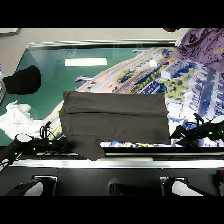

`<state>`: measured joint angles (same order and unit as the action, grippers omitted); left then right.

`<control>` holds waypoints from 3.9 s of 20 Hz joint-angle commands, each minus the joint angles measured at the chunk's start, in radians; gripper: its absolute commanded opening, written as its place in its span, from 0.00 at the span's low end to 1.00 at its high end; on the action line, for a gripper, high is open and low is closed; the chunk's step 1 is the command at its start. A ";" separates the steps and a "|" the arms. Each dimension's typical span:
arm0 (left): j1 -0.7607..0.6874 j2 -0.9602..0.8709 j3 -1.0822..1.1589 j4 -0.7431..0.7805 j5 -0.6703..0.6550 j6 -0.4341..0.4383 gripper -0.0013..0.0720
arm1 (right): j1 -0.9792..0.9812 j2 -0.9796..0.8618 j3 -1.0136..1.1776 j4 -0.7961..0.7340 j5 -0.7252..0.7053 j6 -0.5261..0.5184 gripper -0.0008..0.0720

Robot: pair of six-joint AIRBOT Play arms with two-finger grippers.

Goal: Fold the clothes and pants, and hang the long-sleeved shirts on hangers.

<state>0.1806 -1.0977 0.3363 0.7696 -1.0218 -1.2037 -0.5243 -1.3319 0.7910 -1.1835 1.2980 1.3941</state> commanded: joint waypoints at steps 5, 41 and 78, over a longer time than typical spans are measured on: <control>0.000 0.000 0.001 -0.004 -0.002 -0.010 0.04 | 0.000 -0.045 -0.064 0.073 -0.057 -0.053 0.63; -0.085 -0.091 0.607 0.330 -0.173 -0.285 0.04 | 0.172 0.217 0.075 -0.047 -0.093 -0.008 0.05; -0.145 -0.796 1.237 0.264 0.008 -0.335 0.04 | 0.347 -0.284 0.391 -0.029 -0.437 0.075 0.06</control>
<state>0.0410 -1.8572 1.5711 1.0657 -1.0306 -1.5234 -0.1921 -1.5974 1.1812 -1.2186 0.8730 1.4677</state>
